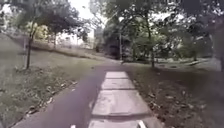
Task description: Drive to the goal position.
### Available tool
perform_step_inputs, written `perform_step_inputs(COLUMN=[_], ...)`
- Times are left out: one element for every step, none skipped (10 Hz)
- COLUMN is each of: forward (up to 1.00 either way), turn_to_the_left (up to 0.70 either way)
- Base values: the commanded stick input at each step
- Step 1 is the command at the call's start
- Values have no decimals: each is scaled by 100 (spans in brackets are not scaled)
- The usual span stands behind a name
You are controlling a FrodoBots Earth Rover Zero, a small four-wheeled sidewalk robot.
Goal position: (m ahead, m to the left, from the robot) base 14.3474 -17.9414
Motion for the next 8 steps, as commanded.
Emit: perform_step_inputs(forward=[100,100,100,100,100,100,100,100], turn_to_the_left=[0,0,0,0,0,0,0,0])
